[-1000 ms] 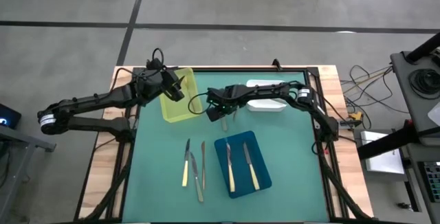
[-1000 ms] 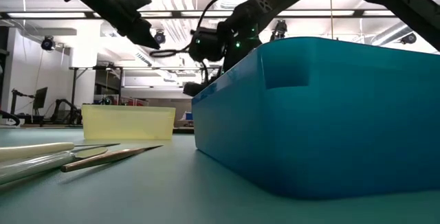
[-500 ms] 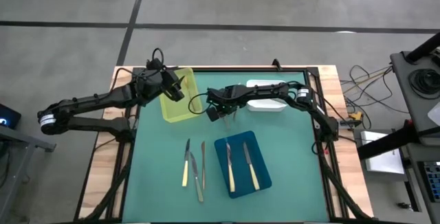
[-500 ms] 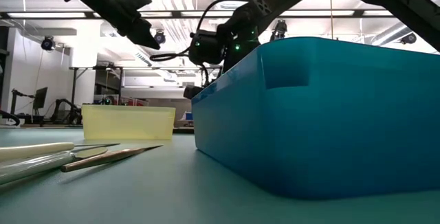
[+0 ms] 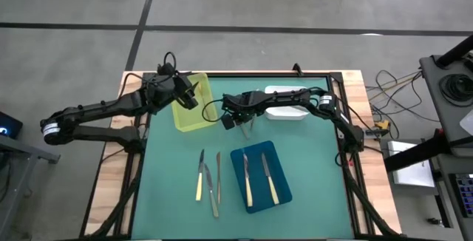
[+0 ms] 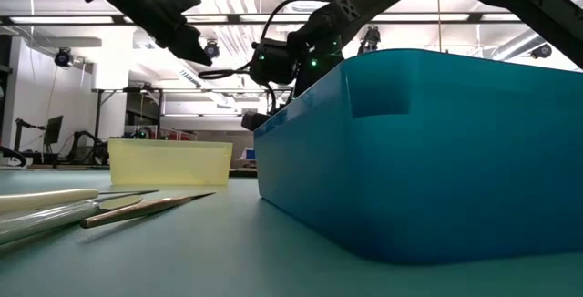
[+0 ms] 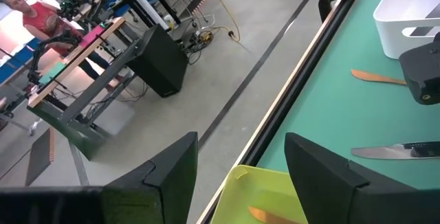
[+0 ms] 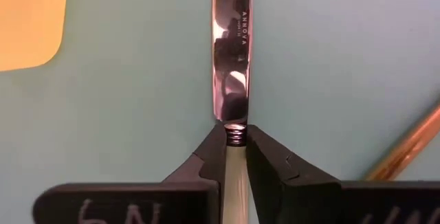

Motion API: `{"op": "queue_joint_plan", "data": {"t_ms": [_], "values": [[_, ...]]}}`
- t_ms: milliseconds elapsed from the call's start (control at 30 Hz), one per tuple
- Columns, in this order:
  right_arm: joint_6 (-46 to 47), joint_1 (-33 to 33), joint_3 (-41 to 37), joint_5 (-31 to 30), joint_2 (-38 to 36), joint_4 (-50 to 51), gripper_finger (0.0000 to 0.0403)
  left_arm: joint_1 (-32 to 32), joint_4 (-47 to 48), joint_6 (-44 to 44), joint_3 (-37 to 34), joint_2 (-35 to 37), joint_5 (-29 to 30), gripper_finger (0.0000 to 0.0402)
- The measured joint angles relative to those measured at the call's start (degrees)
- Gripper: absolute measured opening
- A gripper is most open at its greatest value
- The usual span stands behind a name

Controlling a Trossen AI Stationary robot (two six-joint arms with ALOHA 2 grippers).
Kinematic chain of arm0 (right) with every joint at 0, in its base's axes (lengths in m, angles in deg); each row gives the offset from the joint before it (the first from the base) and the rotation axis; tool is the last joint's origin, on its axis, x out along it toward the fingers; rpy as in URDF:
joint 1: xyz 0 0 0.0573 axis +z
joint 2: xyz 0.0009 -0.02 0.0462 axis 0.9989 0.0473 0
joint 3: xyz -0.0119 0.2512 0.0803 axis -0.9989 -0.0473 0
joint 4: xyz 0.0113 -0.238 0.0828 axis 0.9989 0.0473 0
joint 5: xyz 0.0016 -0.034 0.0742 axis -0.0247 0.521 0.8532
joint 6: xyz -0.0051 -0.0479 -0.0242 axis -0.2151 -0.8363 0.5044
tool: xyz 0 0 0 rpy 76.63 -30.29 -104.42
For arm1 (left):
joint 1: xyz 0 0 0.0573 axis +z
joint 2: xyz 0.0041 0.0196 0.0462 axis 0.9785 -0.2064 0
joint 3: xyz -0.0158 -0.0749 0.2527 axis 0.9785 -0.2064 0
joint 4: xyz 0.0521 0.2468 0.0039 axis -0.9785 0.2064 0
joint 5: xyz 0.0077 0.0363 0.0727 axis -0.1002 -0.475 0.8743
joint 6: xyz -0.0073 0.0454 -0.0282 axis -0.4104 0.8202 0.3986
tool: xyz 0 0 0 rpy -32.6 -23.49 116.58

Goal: Sort silverware by color (type)
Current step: Put the top green knife into the white bin

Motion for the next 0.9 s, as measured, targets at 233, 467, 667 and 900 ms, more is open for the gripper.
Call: {"op": "queue_joint_plan", "data": {"t_ms": [233,467,667,900], "values": [[-1.0,0.1,-0.2,-1.6,-1.7,-0.2,0.0028,0.0,0.2,0.0,0.0,0.0,0.0,0.02],[-3.1,0.0,0.0,-4.0,-3.0,-0.3,0.0017,0.0,0.1,0.0,0.0,0.0,-0.2,0.02],[-4.0,0.1,0.2,-2.9,-3.2,-0.8,0.0008,0.0,0.1,0.0,0.0,0.0,-0.2,0.02],[-5.1,0.1,0.2,-5.0,-2.9,-1.1,0.0009,0.0,0.1,0.0,0.0,0.0,-0.2,0.02]]}}
